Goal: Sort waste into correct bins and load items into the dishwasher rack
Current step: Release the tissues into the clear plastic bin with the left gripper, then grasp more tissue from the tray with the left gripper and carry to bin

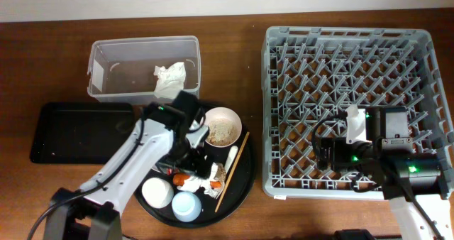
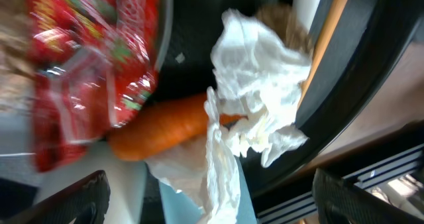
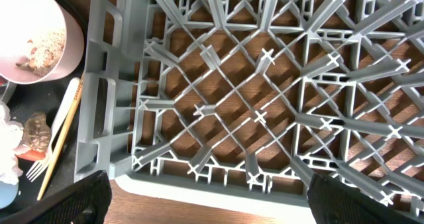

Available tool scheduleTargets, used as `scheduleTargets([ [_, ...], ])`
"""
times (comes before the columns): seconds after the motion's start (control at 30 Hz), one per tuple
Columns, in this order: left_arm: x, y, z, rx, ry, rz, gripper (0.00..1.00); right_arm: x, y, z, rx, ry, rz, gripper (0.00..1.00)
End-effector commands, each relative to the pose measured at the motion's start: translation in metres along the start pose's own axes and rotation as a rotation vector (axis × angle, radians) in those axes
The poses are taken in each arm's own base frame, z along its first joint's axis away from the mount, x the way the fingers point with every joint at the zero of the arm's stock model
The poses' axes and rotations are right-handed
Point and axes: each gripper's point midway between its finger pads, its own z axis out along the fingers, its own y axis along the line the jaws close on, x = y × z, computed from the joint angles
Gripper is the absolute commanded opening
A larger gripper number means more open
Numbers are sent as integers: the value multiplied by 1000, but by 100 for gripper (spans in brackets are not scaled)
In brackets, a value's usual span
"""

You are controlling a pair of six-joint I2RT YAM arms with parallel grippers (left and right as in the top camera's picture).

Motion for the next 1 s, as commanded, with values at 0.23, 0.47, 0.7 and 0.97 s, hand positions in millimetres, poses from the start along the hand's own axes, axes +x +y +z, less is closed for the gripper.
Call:
scheduleTargets([
  [0.23, -6, -23, 30, -6, -53, 99, 46, -3, 2, -5, -5, -12, -6, 98],
  [0.47, 3, -18, 43, -8, -29, 94, 27, -3, 2, -5, -5, -12, -6, 98],
  [0.7, -38, -2, -24, -174, -202, 74, 0, -2, 2, -5, -4, -6, -5, 98],
  [0.97, -164, 87, -180, -316, -851, -171, 1, -2, 2, -5, -5, -9, -5, 98],
])
